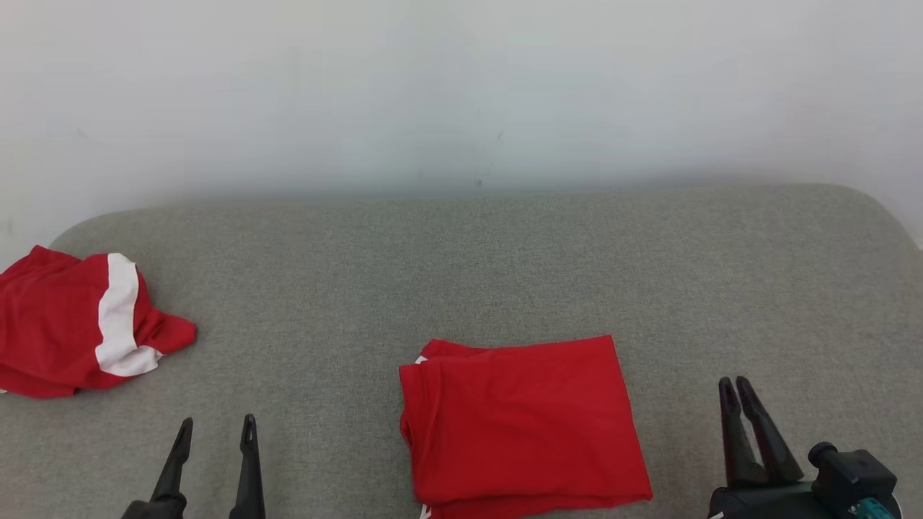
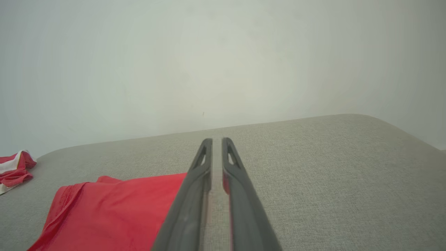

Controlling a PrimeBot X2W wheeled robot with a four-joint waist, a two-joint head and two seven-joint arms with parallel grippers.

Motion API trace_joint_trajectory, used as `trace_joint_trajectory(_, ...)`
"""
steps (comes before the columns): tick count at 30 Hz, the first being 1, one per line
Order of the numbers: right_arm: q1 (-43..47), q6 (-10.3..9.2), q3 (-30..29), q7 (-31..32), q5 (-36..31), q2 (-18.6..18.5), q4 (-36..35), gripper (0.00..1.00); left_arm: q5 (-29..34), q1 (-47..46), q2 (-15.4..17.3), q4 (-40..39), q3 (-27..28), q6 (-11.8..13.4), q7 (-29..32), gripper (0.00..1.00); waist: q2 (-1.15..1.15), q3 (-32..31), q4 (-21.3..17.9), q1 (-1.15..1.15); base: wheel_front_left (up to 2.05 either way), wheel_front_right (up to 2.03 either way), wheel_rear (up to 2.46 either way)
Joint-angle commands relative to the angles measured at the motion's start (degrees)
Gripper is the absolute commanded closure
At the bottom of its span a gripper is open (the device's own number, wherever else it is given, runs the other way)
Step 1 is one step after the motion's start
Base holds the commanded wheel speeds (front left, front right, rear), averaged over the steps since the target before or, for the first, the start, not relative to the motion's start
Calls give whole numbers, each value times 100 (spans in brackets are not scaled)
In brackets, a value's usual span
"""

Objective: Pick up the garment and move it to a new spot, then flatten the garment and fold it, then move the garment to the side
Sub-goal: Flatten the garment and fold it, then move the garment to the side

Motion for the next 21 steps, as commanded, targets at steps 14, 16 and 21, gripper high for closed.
trace_joint_trajectory(14,201,-11,-64,12,-83,115,12,0,59,287,9,-144,-12,85,-19,0,0,-111,119,0,0,0,0)
trace_joint_trajectory(16,210,-11,-70,26,-72,121,46,0,56,305,7,-153,-15,88,-20,0,0,-107,121,0,0,0,0)
trace_joint_trajectory(21,218,-11,-55,65,-51,129,111,0,62,319,16,-157,-1,88,-19,0,0,-98,122,0,0,0,0)
